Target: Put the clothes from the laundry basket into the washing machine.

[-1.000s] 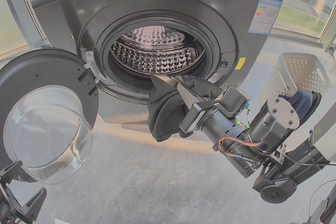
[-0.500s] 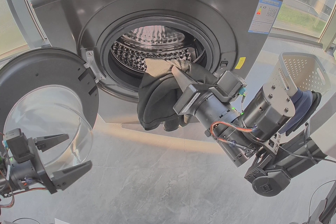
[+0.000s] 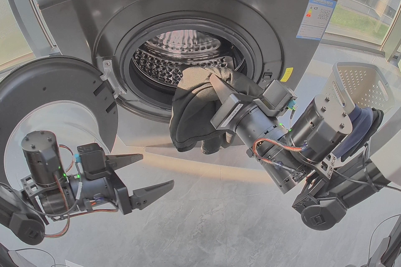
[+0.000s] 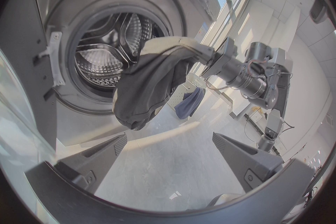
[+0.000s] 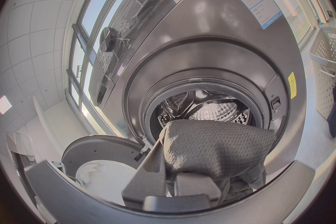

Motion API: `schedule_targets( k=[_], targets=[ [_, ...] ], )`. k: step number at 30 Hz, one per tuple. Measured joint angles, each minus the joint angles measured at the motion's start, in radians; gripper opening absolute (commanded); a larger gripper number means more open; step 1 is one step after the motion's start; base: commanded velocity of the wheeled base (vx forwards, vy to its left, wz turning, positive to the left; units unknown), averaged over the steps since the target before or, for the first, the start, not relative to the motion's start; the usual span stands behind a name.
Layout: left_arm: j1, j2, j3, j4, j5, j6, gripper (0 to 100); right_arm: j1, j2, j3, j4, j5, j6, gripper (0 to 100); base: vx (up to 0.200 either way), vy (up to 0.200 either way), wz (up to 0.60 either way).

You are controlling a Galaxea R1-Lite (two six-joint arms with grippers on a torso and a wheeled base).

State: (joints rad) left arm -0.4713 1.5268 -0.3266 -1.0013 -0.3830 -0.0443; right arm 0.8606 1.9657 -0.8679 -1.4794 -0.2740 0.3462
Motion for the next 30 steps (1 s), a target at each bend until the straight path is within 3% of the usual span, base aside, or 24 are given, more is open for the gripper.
schedule_targets(
  k=[7, 30],
  targets=[
    [-0.018, 0.175, -0.061, -0.09, 0.014, -0.009, 100, 0.006, -0.001, 0.001, -0.001, -0.001, 0.002, 0, 0.0, 0.0, 0.0],
    [-0.007, 0.471, -0.287, -0.215, 0.155, -0.021, 100, 0.035, -0.016, 0.022, -0.006, -0.008, 0.002, 0, 0.0, 0.0, 0.0]
  ],
)
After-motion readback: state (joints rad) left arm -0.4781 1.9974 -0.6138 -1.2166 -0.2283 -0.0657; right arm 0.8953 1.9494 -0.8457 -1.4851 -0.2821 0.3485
